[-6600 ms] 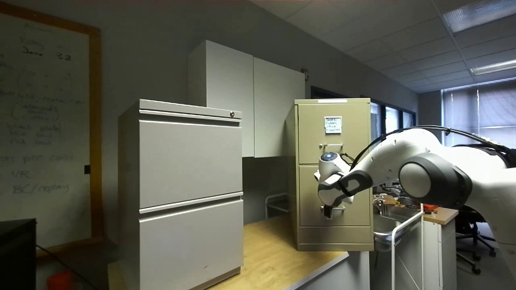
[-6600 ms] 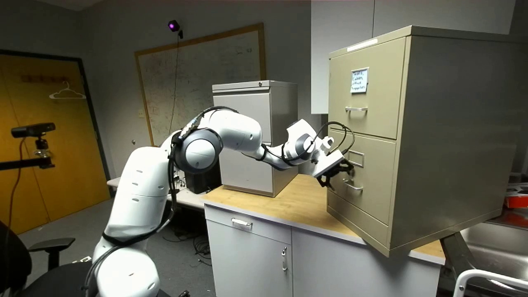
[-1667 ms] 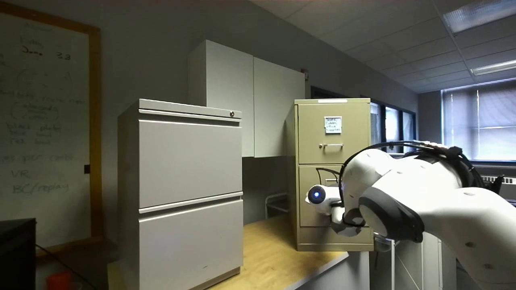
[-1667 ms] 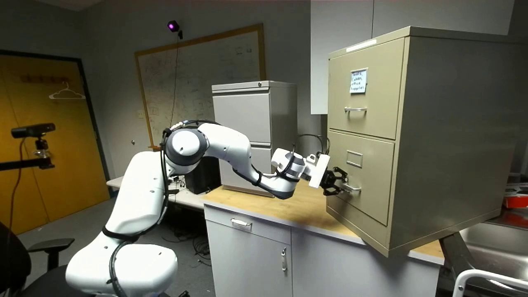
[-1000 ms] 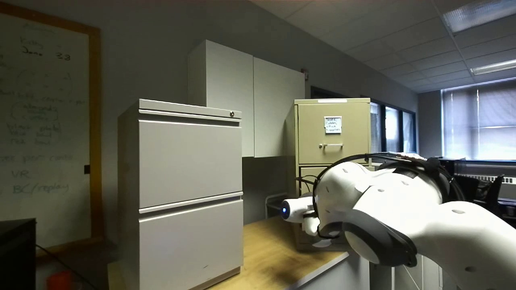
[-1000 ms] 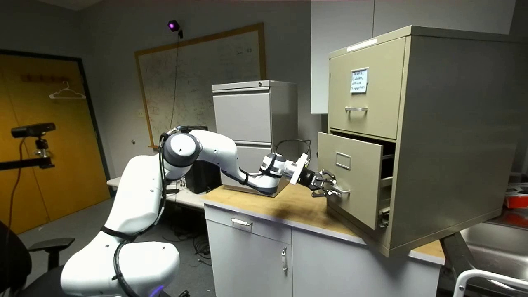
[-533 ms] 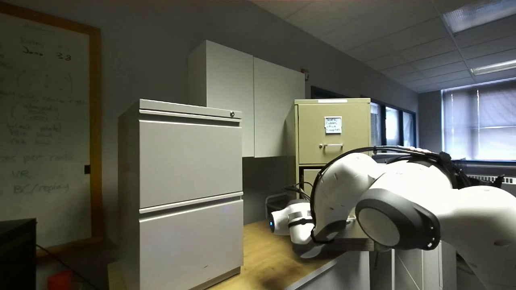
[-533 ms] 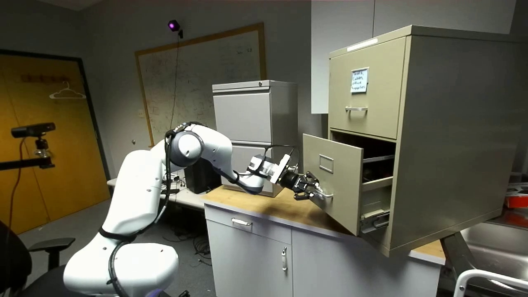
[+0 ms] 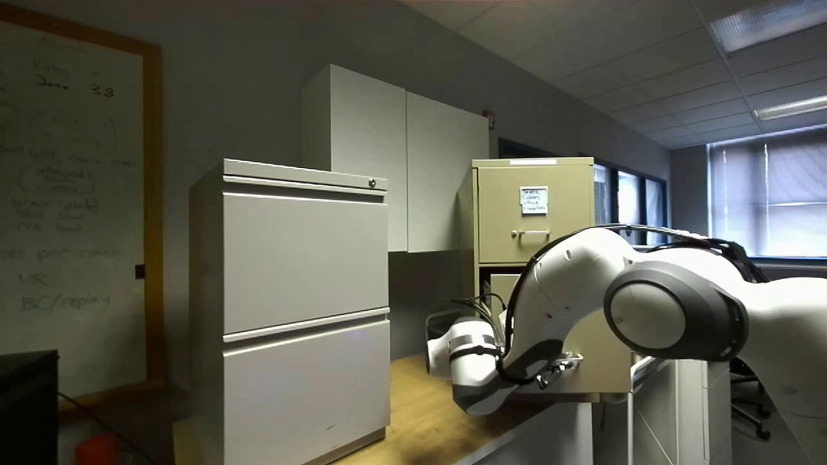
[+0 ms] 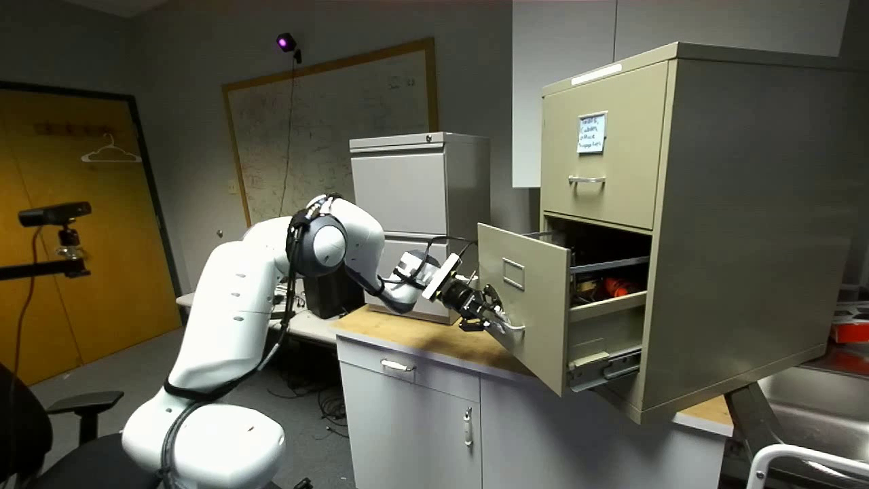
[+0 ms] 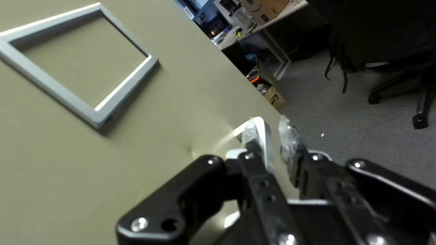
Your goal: Open the bottom drawer of right cabinet
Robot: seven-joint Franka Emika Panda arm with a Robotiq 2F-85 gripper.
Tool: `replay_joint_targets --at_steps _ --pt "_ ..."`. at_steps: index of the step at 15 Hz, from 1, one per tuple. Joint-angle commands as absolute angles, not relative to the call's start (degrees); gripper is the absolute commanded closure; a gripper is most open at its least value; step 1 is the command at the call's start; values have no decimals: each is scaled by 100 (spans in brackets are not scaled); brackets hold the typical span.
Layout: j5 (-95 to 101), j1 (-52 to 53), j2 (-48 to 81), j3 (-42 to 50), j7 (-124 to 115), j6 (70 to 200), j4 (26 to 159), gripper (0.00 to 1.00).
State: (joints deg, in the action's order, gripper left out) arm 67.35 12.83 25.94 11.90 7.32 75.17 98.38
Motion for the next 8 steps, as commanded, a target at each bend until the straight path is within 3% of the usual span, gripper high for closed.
replay_joint_targets --at_steps 1,8 --pt "6103 628 2500 479 685 7160 9983 94" --pt "5353 241 2447 9 527 6641 10035 94"
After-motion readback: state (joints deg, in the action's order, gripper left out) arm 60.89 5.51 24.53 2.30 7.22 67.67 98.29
